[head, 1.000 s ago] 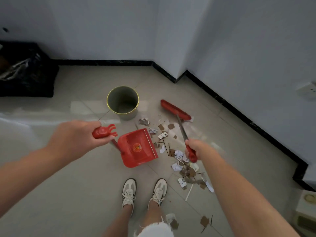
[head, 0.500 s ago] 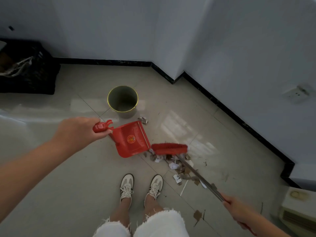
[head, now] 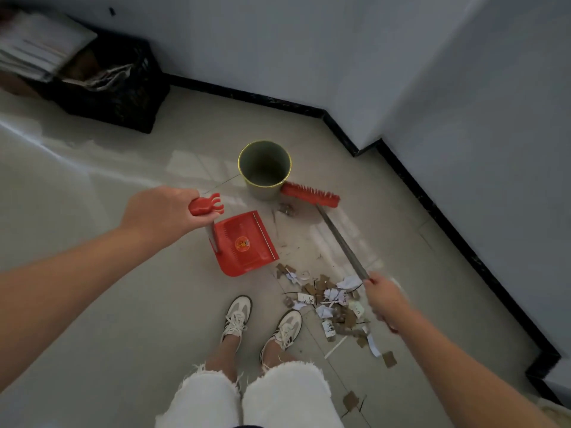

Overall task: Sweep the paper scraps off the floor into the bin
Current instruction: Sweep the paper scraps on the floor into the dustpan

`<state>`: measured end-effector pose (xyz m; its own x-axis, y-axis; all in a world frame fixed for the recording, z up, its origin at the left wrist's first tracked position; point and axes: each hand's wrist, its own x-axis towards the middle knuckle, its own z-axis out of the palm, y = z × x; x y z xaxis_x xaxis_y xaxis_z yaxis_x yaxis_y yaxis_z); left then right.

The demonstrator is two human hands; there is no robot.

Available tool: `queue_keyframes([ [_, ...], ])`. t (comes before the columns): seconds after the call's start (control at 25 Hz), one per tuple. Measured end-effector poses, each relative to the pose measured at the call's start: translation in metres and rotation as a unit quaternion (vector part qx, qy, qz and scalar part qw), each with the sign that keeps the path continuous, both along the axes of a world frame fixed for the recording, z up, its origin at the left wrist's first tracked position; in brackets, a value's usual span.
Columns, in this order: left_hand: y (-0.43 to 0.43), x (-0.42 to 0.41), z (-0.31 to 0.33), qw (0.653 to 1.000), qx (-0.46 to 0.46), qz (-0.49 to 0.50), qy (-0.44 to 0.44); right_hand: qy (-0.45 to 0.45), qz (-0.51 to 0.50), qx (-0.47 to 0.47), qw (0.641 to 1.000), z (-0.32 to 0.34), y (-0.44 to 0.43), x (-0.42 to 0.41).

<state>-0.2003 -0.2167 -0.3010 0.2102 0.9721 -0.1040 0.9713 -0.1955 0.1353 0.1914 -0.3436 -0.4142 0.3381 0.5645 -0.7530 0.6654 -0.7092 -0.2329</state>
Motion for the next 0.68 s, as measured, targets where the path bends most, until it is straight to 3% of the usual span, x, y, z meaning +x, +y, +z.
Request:
queue_keyframes([
  [0.12,-0.004,-0.002,-0.009,1.000,0.002,0.010,0.016,0.052,-0.003,-0.037,0.998,-0.038,0.034,-0.039],
  [0.24,-0.003,-0.014,-0.017,0.999,0.003,0.014,0.032,0.064,0.060,-0.077,0.993,-0.055,0.029,-0.036],
  [0.44,0.004,-0.023,-0.017,0.999,0.007,0.000,0.034,-0.065,0.216,-0.125,0.966,-0.034,-0.037,0.058],
  [0.68,0.017,-0.017,-0.017,0.998,0.014,-0.044,0.034,-0.147,0.194,-0.232,0.942,-0.009,-0.166,0.155],
])
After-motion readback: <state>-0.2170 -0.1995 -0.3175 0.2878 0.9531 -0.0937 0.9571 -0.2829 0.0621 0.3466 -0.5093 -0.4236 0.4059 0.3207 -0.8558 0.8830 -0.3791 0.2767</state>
